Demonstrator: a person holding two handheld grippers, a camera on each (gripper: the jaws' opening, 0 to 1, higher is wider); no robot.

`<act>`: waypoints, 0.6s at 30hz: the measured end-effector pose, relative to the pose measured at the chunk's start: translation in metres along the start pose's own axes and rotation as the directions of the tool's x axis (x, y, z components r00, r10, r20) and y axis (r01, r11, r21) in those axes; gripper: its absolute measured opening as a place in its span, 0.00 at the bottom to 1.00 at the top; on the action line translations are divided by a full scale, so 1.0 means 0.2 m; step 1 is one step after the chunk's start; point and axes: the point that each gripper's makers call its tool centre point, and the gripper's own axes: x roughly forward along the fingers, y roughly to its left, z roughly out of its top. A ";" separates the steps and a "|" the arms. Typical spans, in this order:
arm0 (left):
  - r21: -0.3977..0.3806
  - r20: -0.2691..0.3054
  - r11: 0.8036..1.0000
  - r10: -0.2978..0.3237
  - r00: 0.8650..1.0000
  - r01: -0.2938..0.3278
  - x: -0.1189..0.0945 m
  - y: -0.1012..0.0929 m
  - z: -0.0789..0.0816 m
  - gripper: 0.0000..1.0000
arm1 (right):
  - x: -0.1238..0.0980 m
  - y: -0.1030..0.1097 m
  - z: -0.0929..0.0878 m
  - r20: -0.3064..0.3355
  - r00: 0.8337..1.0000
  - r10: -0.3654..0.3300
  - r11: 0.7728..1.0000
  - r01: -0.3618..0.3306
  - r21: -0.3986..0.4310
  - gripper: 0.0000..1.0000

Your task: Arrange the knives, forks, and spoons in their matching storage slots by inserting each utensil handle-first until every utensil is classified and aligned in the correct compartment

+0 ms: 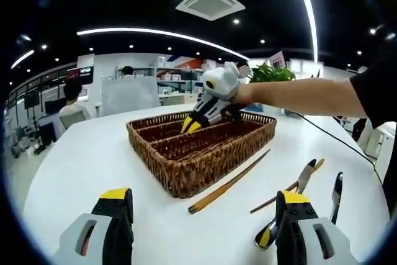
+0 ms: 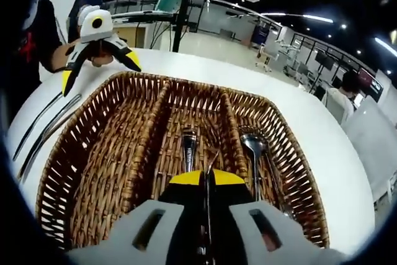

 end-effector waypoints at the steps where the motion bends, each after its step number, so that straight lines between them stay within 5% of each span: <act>1: 0.000 0.002 1.000 0.000 1.000 0.000 0.00 0.00 0.00 1.00 | 0.00 0.00 0.00 0.001 1.000 -0.002 1.000 0.002 0.001 0.03; 18: 0.017 0.007 1.000 -0.001 1.000 0.001 0.00 0.00 0.01 1.00 | -0.04 0.06 0.08 0.008 1.000 -0.003 0.999 0.003 0.047 0.00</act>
